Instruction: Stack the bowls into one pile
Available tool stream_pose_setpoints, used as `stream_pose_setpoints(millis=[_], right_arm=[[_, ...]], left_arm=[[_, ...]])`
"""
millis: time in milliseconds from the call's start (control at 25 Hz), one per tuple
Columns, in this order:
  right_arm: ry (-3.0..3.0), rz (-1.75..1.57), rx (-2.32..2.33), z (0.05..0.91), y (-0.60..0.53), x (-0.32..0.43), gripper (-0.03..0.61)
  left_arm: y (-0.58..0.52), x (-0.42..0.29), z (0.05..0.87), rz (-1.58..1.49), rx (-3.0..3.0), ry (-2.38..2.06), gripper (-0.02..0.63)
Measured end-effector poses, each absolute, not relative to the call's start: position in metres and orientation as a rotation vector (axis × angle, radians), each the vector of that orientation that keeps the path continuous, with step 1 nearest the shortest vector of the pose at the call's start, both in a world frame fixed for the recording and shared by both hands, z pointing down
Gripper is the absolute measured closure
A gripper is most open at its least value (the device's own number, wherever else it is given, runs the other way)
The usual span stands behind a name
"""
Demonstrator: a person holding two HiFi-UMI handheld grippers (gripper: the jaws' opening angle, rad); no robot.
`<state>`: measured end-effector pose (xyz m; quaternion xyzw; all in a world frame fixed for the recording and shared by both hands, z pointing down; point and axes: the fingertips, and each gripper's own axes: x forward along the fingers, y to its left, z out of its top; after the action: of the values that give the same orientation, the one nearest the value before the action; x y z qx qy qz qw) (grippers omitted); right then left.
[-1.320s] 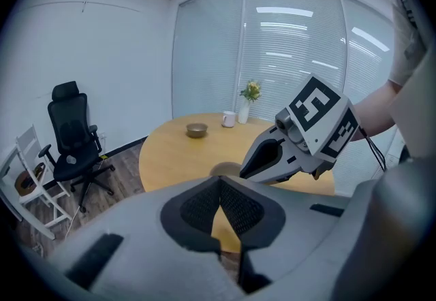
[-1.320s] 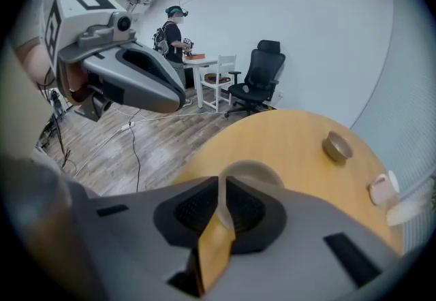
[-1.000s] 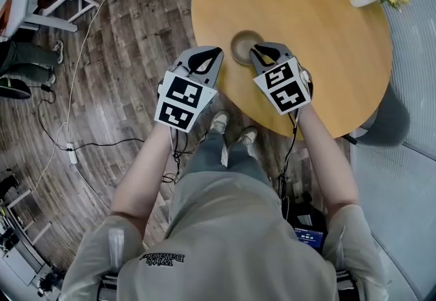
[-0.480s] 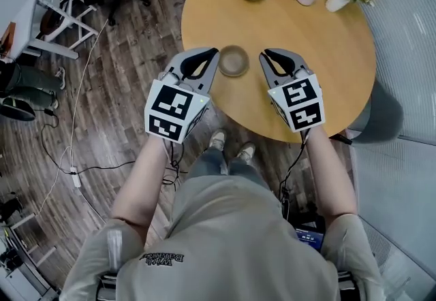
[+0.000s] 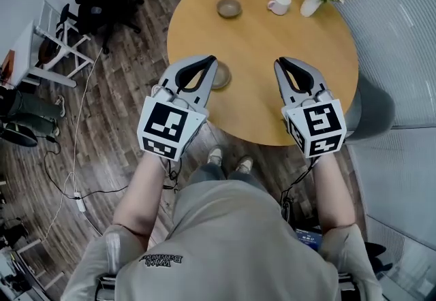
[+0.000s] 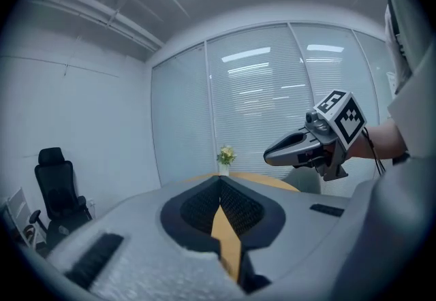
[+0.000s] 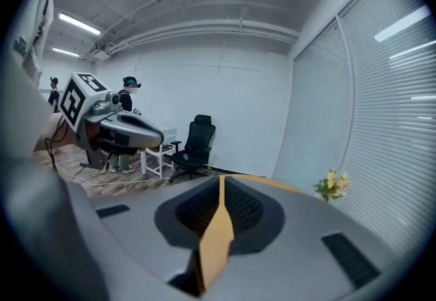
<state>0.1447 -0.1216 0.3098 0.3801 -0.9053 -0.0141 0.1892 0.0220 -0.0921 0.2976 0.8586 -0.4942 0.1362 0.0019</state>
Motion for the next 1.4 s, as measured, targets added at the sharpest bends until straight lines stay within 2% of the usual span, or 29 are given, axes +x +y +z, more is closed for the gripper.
stream_pose_setpoints(millis=[440,680,1400], right_arm=[[-2.633,-0.039,1.309,0.260,-0.082,0.225,0.541],[-2.664,-0.039,1.353,0.250,-0.046,0.246,0.543],[-2.671,0.055,1.387,0.259,-0.031,0.298,0.543]], left_arm=[[-0.078,0.095,0.258,0.355,2.874,-1.457,0.595],[-0.058,0.134,0.240,0.308,2.939,-1.359,0.595],[-0.044,0.181,0.251,0.365,2.918,-1.325,0.595]])
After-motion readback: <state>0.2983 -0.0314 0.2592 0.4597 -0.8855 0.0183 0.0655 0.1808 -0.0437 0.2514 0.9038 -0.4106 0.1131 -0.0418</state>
